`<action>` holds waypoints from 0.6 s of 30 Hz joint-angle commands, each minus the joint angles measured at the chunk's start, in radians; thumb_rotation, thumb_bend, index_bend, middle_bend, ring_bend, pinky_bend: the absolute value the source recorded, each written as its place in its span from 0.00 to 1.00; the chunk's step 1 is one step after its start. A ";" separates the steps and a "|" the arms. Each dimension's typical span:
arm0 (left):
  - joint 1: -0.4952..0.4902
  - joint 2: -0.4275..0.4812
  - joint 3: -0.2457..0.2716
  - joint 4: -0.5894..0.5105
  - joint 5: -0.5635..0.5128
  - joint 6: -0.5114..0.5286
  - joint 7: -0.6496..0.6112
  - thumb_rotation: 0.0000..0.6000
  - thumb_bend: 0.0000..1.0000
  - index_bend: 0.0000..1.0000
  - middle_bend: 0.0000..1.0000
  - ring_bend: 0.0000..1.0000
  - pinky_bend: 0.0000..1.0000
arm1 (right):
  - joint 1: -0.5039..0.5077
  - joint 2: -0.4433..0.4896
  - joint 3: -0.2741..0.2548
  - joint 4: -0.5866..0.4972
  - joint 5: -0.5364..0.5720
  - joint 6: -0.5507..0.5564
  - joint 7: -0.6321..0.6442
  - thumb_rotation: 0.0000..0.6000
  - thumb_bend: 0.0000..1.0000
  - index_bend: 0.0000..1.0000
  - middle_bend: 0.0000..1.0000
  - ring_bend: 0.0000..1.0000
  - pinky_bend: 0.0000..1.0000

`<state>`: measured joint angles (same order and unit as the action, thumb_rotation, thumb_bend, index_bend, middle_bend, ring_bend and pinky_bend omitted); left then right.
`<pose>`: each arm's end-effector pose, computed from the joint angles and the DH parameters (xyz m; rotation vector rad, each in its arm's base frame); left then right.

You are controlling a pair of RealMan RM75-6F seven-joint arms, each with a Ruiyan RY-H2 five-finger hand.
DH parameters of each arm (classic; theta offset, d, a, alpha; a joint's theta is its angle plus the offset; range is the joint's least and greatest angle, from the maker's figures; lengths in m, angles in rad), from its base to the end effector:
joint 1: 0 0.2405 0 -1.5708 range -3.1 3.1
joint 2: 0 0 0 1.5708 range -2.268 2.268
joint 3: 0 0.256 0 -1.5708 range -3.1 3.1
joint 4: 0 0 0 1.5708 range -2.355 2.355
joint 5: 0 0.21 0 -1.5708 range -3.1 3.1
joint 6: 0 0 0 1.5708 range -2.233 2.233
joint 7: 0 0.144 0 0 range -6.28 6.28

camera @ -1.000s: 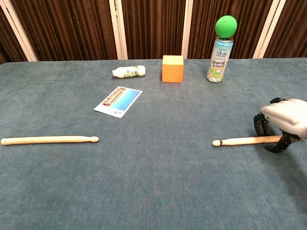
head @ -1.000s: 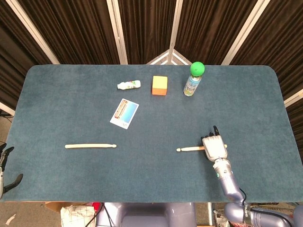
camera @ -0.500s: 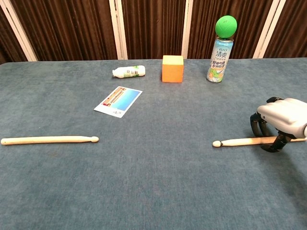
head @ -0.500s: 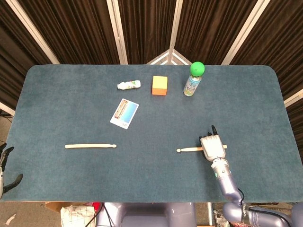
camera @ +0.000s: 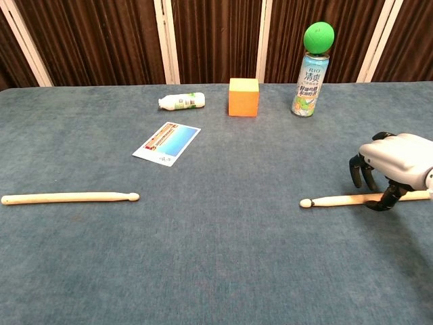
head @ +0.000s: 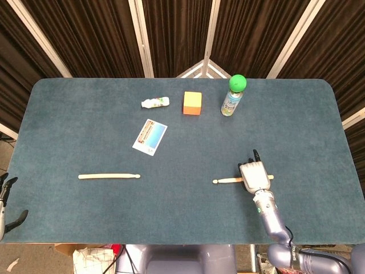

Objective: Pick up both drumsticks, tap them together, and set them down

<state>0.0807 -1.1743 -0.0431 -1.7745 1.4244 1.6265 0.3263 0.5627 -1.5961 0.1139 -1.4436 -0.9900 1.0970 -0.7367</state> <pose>-0.3042 0.1267 0.1510 -1.2036 -0.8737 -0.7010 -0.2268 -0.3044 -0.0192 1.7581 -0.7922 0.5247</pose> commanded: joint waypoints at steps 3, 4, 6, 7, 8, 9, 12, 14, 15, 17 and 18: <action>0.000 0.000 0.000 -0.002 -0.003 0.000 0.005 1.00 0.31 0.17 0.06 0.00 0.00 | 0.003 -0.003 -0.003 0.000 0.008 -0.001 -0.010 1.00 0.31 0.50 0.54 0.31 0.00; 0.000 0.000 0.000 -0.003 -0.003 0.000 0.006 1.00 0.31 0.17 0.06 0.00 0.00 | 0.004 -0.004 -0.004 0.000 0.010 -0.002 -0.011 1.00 0.31 0.50 0.54 0.31 0.00; 0.000 0.000 0.000 -0.004 -0.002 0.001 0.007 1.00 0.31 0.17 0.06 0.00 0.00 | 0.005 -0.006 -0.006 0.003 0.012 -0.003 -0.012 1.00 0.31 0.50 0.54 0.31 0.00; 0.000 -0.001 0.000 -0.004 -0.002 0.002 0.008 1.00 0.31 0.17 0.06 0.00 0.00 | 0.005 -0.007 -0.007 0.004 0.012 -0.003 -0.013 1.00 0.31 0.50 0.54 0.31 0.00; 0.000 -0.001 0.000 -0.003 -0.002 0.001 0.008 1.00 0.31 0.17 0.06 0.00 0.00 | 0.006 -0.008 -0.008 0.005 0.013 -0.003 -0.013 1.00 0.31 0.50 0.54 0.31 0.00; 0.000 -0.001 0.000 -0.004 -0.003 0.001 0.008 1.00 0.31 0.17 0.06 0.00 0.00 | 0.006 -0.008 -0.008 0.006 0.013 -0.003 -0.012 1.00 0.31 0.50 0.54 0.31 0.00; -0.001 -0.002 0.000 -0.003 -0.004 0.000 0.010 1.00 0.31 0.17 0.06 0.00 0.00 | 0.008 -0.010 -0.008 0.008 0.012 -0.004 -0.010 1.00 0.31 0.50 0.54 0.31 0.00; -0.001 -0.002 0.000 -0.003 -0.003 0.000 0.010 1.00 0.31 0.17 0.06 0.00 0.00 | 0.011 -0.011 -0.008 0.011 0.013 -0.005 -0.012 1.00 0.32 0.50 0.54 0.31 0.00; -0.001 -0.003 0.000 -0.003 -0.003 0.000 0.011 1.00 0.31 0.17 0.06 0.00 0.00 | 0.011 -0.012 -0.008 0.012 0.014 -0.006 -0.012 1.00 0.32 0.50 0.54 0.31 0.00; -0.001 -0.003 0.001 -0.002 -0.004 0.000 0.013 1.00 0.31 0.17 0.06 0.00 0.00 | 0.012 -0.014 -0.008 0.014 0.017 -0.009 -0.010 1.00 0.33 0.50 0.54 0.31 0.00; -0.001 -0.004 0.001 -0.002 -0.004 0.000 0.013 1.00 0.31 0.17 0.06 0.00 0.00 | 0.013 -0.014 -0.008 0.014 0.018 -0.009 -0.009 1.00 0.33 0.50 0.54 0.32 0.00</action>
<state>0.0793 -1.1780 -0.0423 -1.7763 1.4206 1.6265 0.3395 0.5753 -1.6101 0.1060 -1.4298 -0.9725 1.0883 -0.7460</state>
